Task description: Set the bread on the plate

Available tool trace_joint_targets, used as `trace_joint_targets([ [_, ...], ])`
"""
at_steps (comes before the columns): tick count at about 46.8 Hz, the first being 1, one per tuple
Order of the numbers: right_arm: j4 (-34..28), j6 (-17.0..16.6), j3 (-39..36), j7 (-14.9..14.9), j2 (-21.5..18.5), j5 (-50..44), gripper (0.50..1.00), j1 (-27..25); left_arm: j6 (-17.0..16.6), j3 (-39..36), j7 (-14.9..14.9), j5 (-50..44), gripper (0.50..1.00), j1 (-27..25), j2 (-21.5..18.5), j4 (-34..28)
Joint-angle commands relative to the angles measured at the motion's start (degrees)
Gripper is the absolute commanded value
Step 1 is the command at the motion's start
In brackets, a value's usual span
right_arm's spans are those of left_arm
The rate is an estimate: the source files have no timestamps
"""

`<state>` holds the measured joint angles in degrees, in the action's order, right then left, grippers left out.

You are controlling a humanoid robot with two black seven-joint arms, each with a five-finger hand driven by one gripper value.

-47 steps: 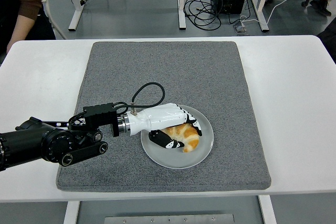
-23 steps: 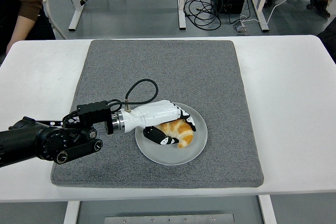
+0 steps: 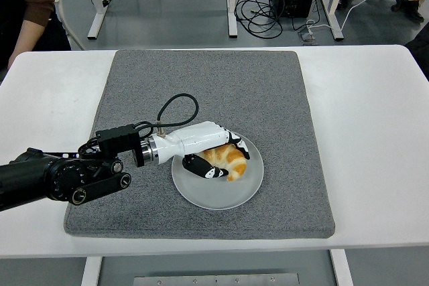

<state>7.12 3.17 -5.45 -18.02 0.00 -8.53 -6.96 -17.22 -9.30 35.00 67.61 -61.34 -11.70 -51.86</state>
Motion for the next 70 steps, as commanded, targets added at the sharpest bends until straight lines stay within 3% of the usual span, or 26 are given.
trace_joint_targets([
  [1,0.00,0.00,0.00,0.00,0.00,0.00,1.000,0.02,0.00,0.25,0.00,-0.81,0.573,0.08,-0.08,0.00],
  [9,0.00,0.00,0.00,0.00,0.00,0.00,1.000,0.11,0.00,0.52,0.00,-4.68,0.686,0.08,-0.34,-0.26],
  [21,0.00,0.00,0.00,0.00,0.00,0.00,1.000,0.19,0.08,0.52,0.00,-4.86,0.767,0.25,-1.04,-0.70],
  [50,0.18,0.00,0.00,0.00,0.00,0.00,1.000,0.28,0.61,4.29,0.00,-7.32,0.866,-0.10,-4.12,-3.08],
  [70,0.18,0.00,0.00,0.00,0.00,0.00,1.000,0.28,4.30,8.95,0.00,-21.37,0.902,-1.33,-5.35,-2.90],
])
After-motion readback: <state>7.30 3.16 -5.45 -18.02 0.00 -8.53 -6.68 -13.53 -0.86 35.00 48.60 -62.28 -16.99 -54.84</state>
